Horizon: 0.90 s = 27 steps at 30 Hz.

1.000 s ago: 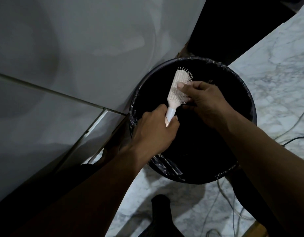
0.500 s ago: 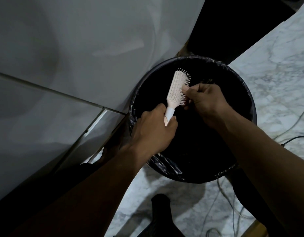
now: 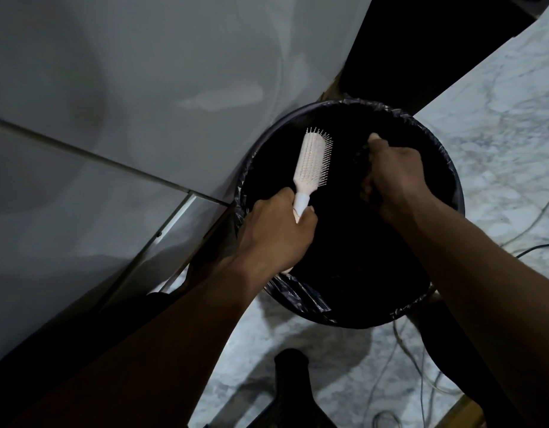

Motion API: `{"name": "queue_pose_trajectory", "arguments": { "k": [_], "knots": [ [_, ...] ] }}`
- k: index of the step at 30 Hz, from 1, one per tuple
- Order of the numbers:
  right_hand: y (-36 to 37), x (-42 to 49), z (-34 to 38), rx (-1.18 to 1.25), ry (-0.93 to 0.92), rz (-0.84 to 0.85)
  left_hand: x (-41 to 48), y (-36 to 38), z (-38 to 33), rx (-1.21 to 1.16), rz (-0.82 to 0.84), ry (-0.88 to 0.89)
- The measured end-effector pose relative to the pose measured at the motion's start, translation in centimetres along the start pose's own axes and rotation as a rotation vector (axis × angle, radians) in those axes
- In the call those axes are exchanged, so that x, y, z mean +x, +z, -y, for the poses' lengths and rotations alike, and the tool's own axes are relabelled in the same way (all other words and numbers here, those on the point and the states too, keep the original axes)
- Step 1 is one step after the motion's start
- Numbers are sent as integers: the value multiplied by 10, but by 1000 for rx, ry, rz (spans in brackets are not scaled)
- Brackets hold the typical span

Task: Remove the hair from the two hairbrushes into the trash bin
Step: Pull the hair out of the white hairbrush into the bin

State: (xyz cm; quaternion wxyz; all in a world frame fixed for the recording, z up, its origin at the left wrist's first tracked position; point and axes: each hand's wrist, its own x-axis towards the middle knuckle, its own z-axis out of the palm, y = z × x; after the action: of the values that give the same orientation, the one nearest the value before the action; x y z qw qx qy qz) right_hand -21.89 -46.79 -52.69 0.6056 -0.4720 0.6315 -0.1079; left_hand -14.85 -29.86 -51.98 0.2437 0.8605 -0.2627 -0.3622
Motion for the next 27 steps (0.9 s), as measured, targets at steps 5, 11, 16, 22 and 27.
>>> {"name": "queue_pose_trajectory", "arguments": {
  "k": [5,11,16,22,27],
  "knots": [
    [3,1,-4,-128,-37,69,-2,-3,1,48,48,-6],
    [-12,-12,14,-270,-18,203,-7,-13,-6,104,21,7],
    [-32,-51,33,-320,-53,241,-35,-30,-12,65,-16,-20],
    [-47,-130,96,-352,-211,238,-78,-80,-68,83,-65,49],
    [-70,-214,166,-351,-416,247,-131,-142,-133,77,-186,165]
  ]
}}
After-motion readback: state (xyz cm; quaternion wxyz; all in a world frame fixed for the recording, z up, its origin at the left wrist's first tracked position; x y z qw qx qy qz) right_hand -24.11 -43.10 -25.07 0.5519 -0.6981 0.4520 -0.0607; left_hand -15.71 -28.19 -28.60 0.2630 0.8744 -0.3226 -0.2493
